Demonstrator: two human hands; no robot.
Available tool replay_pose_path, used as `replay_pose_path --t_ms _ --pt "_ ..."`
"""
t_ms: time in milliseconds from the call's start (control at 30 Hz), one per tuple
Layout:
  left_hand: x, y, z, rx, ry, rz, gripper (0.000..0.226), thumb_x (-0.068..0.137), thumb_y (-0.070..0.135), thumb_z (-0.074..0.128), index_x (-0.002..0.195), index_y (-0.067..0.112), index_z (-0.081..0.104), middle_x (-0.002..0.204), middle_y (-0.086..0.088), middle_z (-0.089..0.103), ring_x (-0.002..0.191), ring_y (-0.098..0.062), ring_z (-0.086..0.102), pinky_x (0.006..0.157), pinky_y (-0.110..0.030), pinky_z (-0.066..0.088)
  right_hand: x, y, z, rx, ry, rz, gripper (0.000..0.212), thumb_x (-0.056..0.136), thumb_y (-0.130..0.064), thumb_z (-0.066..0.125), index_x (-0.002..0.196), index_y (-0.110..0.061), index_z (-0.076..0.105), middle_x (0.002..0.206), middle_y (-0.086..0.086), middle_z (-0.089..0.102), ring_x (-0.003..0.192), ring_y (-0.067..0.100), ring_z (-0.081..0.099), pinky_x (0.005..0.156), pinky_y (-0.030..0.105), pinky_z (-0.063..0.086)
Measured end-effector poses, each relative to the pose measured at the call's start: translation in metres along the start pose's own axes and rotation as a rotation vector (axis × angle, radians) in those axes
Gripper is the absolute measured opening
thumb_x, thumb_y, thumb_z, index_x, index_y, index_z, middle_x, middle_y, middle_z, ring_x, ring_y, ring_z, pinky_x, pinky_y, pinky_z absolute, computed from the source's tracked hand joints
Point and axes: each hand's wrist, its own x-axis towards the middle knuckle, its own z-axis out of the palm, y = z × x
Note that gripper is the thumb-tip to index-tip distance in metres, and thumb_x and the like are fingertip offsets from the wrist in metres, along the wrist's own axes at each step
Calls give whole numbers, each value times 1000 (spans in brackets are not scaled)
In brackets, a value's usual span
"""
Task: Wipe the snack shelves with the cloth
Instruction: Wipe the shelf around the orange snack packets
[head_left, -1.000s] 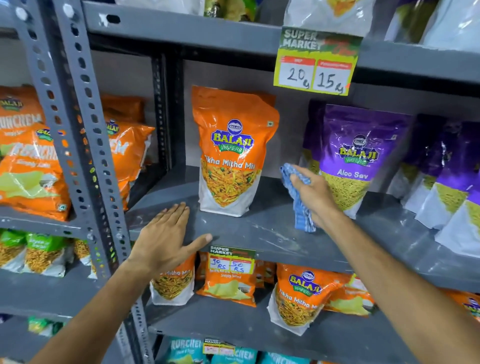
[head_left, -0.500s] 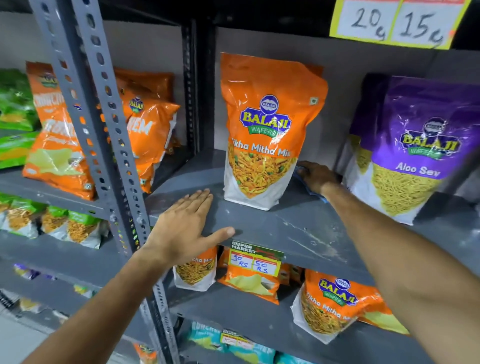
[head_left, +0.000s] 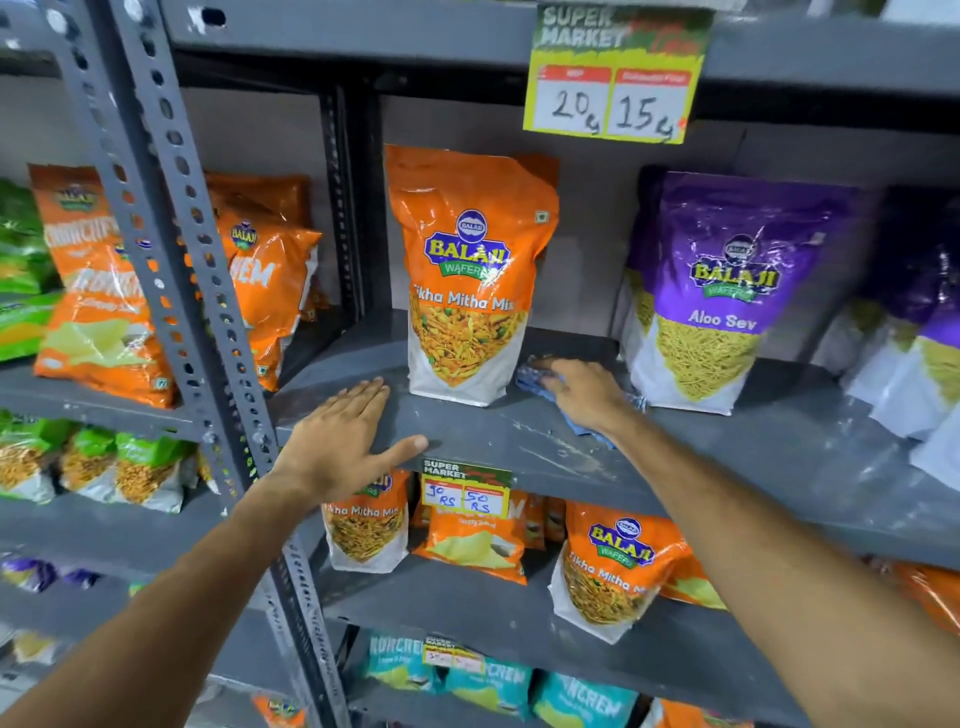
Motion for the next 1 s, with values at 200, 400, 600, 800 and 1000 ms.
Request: replay_pose_path --t_ms 200,400,600,800,1000 --pt "-3 3 -5 -2 -31 1 123 79 96 6 167 10 14 176 -7 12 162 -18 10 130 -33 6 -52 -19 -4 32 -11 -52 36 100 -32 54 135 -40 61 139 2 64 125 29 61 99 39 49" --pt "-4 2 -5 -3 -28 2 124 79 96 5 167 10 13 176 -6 11 162 -17 10 131 -34 7 -90 -12 -21 394 -10 -118 36 100 -19 57 133 -31 65 136 -10 66 126 6 59 109 31 44" --pt "-1 0 -2 1 -20 1 124 79 97 5 167 9 14 176 -6 12 162 -18 11 132 -35 9 -88 -1 -19 184 35 115 38 103 -28 51 141 -33 57 141 3 62 130 26 57 105 34 43" --pt "-1 0 0 10 -12 -1 123 80 97 5 167 9 14 176 -7 13 162 -19 12 131 -35 9 -78 -35 -15 31 -35 80 44 105 -34 44 149 -32 44 160 1 41 147 25 38 114 40 33" --pt "0 0 0 13 -17 3 122 81 96 6 167 10 14 176 -7 13 162 -19 12 130 -34 8 -88 -64 -4 16 -74 -28 39 105 -36 47 143 -39 52 152 1 52 135 30 50 106 43 42"
